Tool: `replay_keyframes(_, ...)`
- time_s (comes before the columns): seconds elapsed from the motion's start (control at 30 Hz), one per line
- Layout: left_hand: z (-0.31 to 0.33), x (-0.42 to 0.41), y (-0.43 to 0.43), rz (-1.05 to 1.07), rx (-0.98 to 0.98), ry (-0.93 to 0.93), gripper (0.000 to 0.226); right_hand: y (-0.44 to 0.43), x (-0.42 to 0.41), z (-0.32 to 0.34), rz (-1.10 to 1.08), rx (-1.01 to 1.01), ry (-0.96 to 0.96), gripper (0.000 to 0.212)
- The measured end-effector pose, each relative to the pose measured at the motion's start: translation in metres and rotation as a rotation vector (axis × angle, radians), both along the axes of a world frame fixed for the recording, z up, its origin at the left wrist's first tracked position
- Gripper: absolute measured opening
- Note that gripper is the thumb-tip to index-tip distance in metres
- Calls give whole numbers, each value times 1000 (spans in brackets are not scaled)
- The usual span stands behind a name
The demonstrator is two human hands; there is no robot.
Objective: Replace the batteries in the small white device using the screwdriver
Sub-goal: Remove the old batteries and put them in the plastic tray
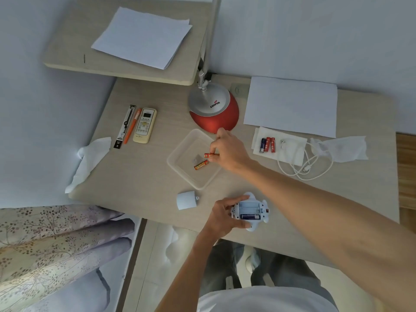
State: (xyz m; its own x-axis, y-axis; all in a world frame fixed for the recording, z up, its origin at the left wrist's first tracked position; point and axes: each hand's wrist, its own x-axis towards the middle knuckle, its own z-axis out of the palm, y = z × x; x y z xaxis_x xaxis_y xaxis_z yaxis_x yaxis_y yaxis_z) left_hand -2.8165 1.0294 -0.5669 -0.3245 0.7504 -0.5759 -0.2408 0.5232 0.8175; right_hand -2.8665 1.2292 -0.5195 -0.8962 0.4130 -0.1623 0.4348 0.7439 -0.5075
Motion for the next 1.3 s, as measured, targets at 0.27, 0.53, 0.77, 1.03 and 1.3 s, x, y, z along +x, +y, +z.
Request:
replay_keyframes(0.27,-5,2,0,2,2,20,76,-4,-3,-13,-68,149,-42,22)
replay_keyframes(0.53,1,-1,-1,-12,-9,21,76,5,22,42,-37,126,54,30)
replay_keyframes(0.77,7,-6,2,-41,-31,41,76,-4,101,93,-124,334,118,46)
replay_keyframes(1.03,12,-7,5,-66,-27,73,74,-56,204,59,-338,230,-108,71)
replay_keyframes(1.3,11,-7,4,-72,-27,75,78,-99,233,12,-289,-99,-198,79)
